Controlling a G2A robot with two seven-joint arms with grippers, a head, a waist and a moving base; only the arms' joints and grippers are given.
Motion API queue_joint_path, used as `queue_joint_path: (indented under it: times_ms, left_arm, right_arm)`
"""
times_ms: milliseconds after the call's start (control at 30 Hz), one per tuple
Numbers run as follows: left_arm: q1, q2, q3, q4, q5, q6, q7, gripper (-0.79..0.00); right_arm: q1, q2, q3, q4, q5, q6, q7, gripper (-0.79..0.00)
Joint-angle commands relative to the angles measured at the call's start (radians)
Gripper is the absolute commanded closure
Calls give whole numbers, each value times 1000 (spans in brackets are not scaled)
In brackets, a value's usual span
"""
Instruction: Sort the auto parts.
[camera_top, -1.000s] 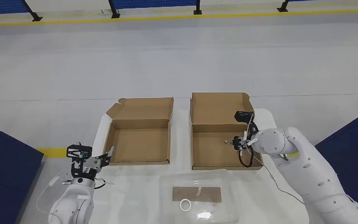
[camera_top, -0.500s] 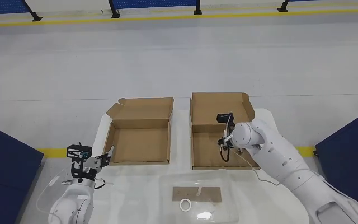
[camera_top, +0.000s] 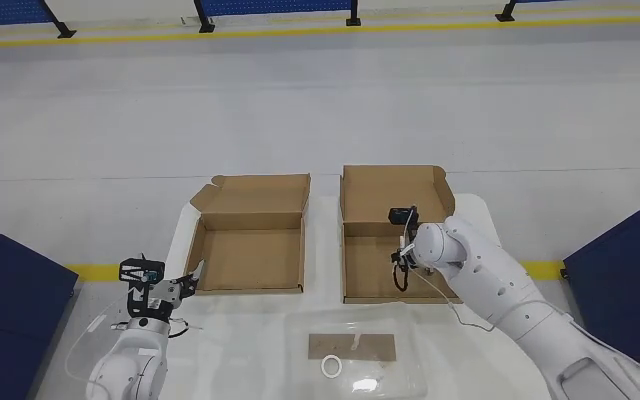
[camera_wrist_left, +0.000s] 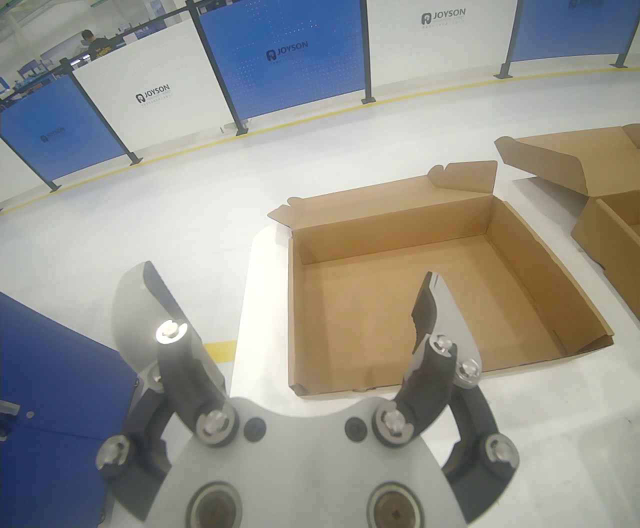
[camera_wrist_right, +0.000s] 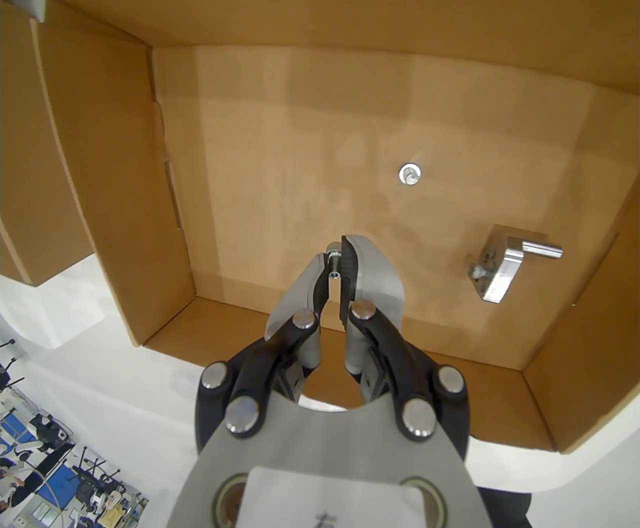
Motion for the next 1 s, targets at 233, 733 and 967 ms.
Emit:
queue_joint_path:
  times_ms: [233,733,967]
  left_arm:
    - [0,0,0,0,0,0,0,-785]
    - [0,0,0,0,0,0,0,-785]
    - [0,0,0,0,0,0,0,-785]
  right_arm:
    - [35,-42,-42,101,10,-6,-8,0]
    - [69,-89,-69,197,11,-31,-4,-83]
    - [73,-98,-63,203,-3,-34,-1,-191]
